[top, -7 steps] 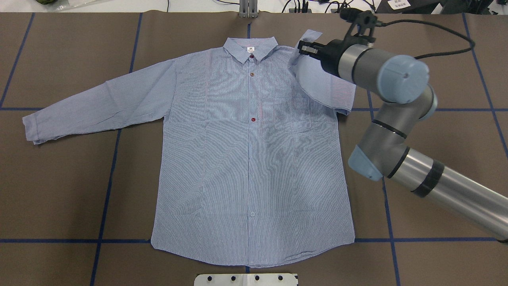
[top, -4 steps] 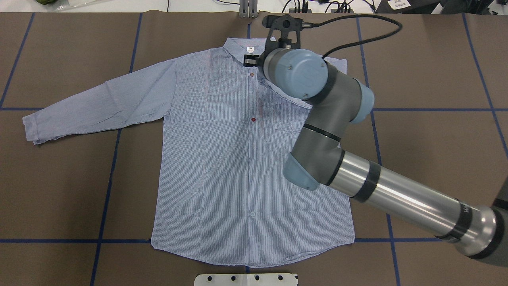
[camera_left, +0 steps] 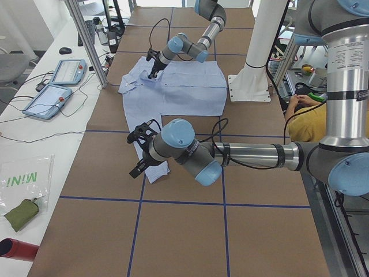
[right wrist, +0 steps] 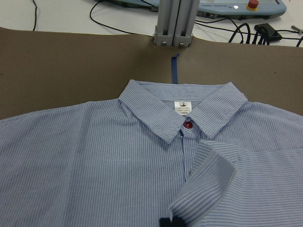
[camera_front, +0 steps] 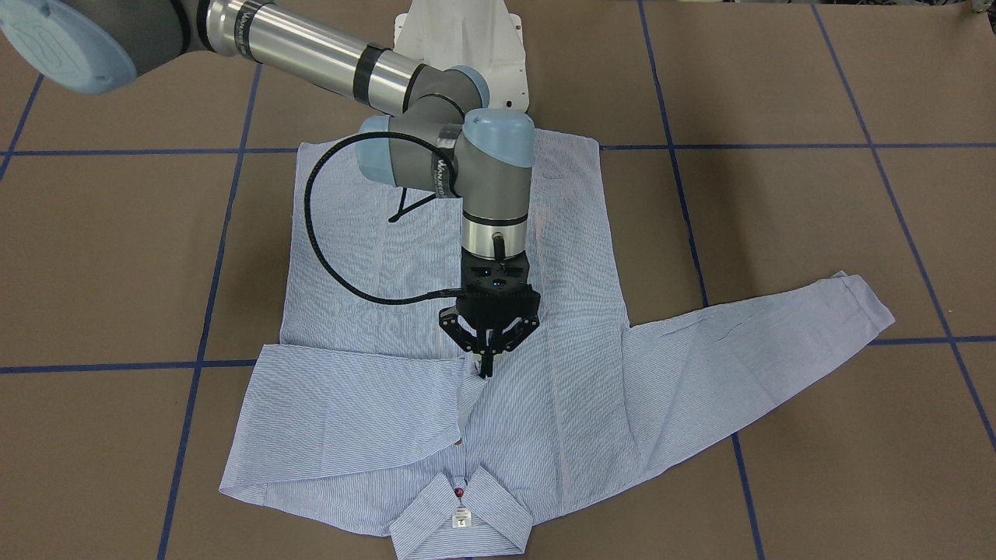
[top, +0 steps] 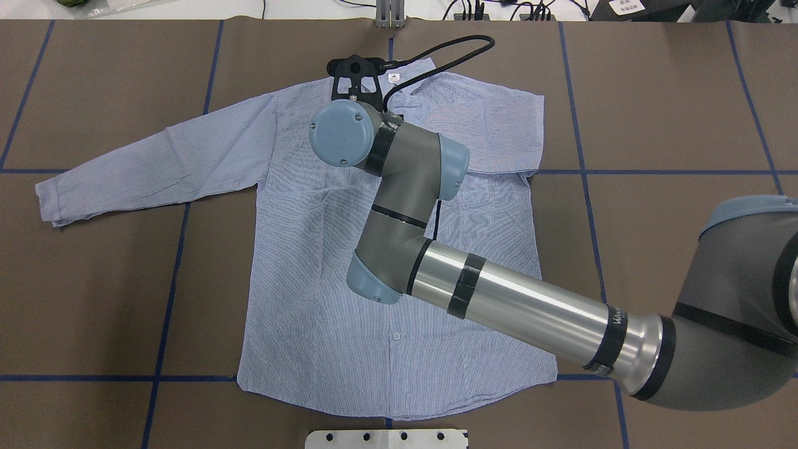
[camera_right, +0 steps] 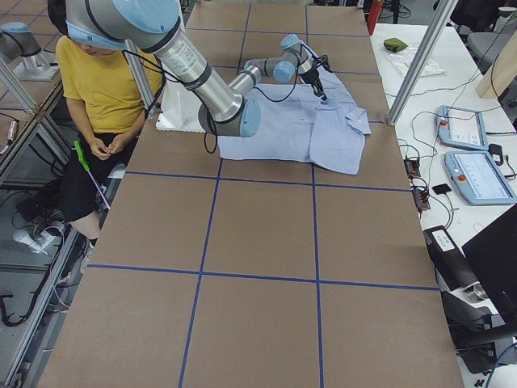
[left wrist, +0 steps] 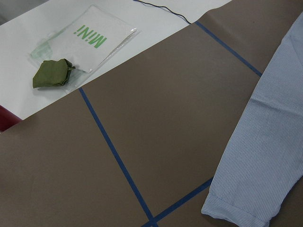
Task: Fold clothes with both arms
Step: 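Lay the sleeve across the shirt body, release, and withdraw the right gripper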
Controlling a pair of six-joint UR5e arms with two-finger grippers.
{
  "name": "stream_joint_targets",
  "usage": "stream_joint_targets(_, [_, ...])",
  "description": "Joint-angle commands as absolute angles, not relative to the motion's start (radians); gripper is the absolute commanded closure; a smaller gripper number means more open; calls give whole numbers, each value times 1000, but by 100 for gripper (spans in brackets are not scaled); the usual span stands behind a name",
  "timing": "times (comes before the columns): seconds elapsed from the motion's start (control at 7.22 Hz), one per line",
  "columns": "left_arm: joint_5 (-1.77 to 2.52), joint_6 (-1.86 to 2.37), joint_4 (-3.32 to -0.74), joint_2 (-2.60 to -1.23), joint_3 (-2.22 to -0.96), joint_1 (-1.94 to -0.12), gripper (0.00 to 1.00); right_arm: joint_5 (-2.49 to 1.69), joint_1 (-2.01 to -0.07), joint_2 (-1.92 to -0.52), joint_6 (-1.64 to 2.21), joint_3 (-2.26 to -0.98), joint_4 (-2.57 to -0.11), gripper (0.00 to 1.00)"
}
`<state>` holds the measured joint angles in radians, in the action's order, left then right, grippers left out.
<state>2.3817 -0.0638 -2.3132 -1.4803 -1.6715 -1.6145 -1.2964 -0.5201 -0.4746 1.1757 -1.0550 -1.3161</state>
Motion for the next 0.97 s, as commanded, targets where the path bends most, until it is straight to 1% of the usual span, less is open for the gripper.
stream_joint_targets(0.0, [2382, -63, -2315, -1480, -1666, -1615, 0, -1287, -502, -352, 1166, -895, -1383, 100])
stream_joint_targets(0.28, [2382, -63, -2339, -1477, -1657, -1614, 0, -1287, -474, -252, 1170, -790, -1440, 100])
stream_joint_targets(0.42, [2382, -63, -2342, -1477, -1651, -1614, 0, -1287, -466, -195, 1184, -747, -1475, 77])
stream_joint_targets(0.55, [2382, -63, -2344, -1476, -1651, -1615, 0, -1282, -456, -169, 1189, -723, -1482, 1])
stream_joint_targets(0.83, [2382, -66, -2344, -1476, -1651, -1615, 0, -1273, -456, -135, 1192, -721, -1552, 0])
